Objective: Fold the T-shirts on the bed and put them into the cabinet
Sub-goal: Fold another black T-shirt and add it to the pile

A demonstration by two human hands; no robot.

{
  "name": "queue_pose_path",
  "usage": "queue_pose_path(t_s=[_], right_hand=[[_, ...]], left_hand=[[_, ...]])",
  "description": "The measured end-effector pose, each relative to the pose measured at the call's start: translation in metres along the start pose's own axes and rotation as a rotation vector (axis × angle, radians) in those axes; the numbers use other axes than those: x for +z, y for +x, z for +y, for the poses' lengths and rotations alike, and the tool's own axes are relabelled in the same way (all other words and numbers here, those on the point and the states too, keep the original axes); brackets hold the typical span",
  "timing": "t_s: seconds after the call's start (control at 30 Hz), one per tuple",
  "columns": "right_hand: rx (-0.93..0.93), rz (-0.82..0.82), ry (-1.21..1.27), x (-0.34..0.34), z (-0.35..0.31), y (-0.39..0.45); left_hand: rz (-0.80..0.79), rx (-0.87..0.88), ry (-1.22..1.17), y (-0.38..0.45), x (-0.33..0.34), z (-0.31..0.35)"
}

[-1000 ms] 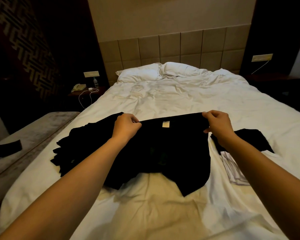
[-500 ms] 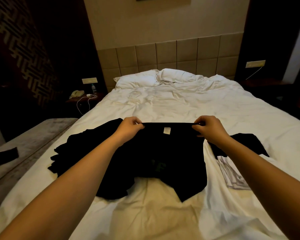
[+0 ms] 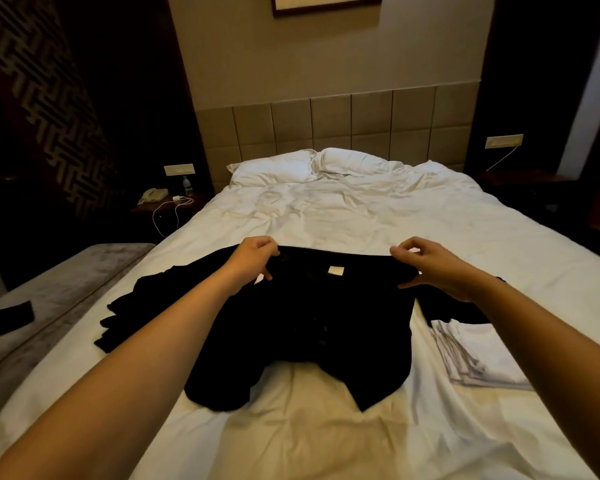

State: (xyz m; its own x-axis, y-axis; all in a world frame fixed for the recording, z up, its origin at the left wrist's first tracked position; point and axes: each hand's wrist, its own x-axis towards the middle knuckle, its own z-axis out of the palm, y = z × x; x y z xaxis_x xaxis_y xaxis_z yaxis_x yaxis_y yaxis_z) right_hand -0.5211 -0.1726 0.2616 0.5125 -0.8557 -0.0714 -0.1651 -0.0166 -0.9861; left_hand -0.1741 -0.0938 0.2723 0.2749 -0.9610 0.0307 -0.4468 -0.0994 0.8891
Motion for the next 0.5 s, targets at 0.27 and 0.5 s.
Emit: queue_pose_path(t_s=[0.27, 0.5], right_hand=[[-0.148, 0.026, -0.683, -0.01, 0.032, 0.001], [0.06, 0.069, 0.015, -0.002, 0.051, -0.004]], left_hand=[[-0.37, 0.015, 0.474, -0.012, -0.01, -0.013], [-0.184, 0.137, 0.5, -0.016, 0.007, -0.027]])
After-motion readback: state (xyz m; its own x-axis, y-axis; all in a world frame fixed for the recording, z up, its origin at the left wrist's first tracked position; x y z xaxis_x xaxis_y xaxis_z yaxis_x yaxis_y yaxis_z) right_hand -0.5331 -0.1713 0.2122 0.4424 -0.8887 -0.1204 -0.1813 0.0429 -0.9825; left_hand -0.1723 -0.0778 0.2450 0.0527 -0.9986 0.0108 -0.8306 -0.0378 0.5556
